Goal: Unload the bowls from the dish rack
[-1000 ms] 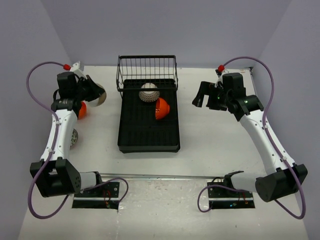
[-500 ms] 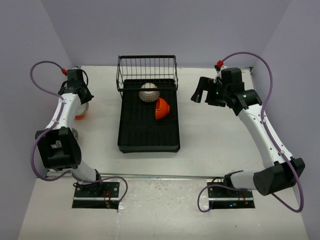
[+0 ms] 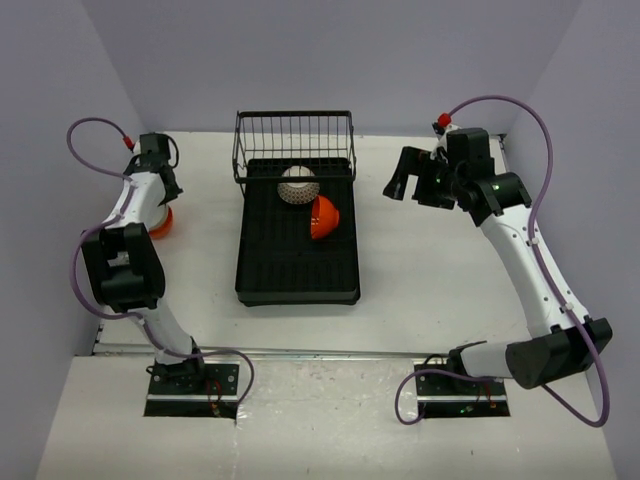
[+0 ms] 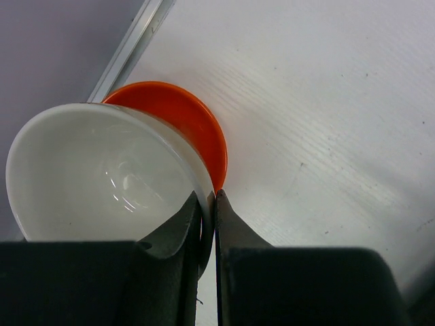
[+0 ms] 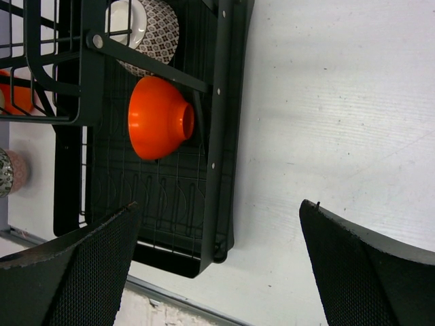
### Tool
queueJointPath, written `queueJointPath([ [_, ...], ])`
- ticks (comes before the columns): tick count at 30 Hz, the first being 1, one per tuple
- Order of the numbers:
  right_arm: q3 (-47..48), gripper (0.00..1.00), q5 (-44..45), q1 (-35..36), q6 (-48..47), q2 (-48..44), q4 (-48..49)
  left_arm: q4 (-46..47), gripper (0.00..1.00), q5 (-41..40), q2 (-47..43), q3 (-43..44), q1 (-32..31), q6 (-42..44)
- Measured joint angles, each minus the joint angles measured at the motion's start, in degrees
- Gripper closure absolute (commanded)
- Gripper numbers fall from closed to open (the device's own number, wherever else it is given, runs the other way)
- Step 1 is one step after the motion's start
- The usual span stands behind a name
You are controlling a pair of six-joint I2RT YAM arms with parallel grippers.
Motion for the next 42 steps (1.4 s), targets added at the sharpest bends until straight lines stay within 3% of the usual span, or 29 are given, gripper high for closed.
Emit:
queueJointPath([
  [10, -0.11, 0.01, 0.26, 0.0, 0.39, -0.33, -1.05, 0.02, 1.0, -1.27, 6.23, 5.55, 1.79, 0.09],
  [30, -2.19, 0.01, 0.28, 0.0, 1.01, -0.66, -0.7, -0.37, 0.97, -1.27, 8.9, 5.53, 1.79, 0.02],
  [37, -2.89, 0.01, 0.22, 0.0, 1.33, -1.16, -0.24, -0.55, 0.9, -1.25, 9.62, 5.25, 1.79, 0.0],
  [38, -2.89, 0.01, 0.17, 0.0, 1.46, -1.22, -0.13, -0.59, 0.81, -1.25, 9.62, 5.2, 1.79, 0.0],
  [42, -2.89, 0.01, -0.26, 0.0, 1.95, -1.29, 0.66, -0.63, 0.73, -1.29, 9.6, 5.2, 1.79, 0.07],
])
